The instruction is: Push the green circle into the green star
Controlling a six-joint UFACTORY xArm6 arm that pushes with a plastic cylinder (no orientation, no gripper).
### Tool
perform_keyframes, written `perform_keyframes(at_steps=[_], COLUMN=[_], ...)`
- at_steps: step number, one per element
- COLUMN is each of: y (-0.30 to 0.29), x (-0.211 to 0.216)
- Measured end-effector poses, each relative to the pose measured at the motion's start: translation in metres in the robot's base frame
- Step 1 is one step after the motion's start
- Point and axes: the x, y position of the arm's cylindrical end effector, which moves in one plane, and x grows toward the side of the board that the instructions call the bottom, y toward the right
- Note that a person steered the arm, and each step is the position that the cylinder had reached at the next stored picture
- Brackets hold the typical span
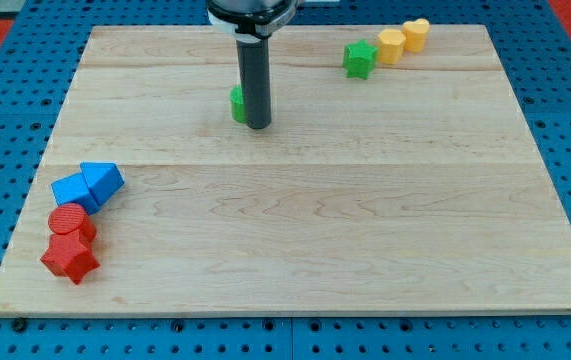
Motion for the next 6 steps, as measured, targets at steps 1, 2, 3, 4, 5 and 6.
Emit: perform_keyframes(at_steps=[1, 2, 3, 4, 5, 6], y=[-0.059, -0.005, 0.084, 0.064, 0.001, 0.036], x=[-0.006, -0.043, -0.073, -0.079, -0.083, -0.099])
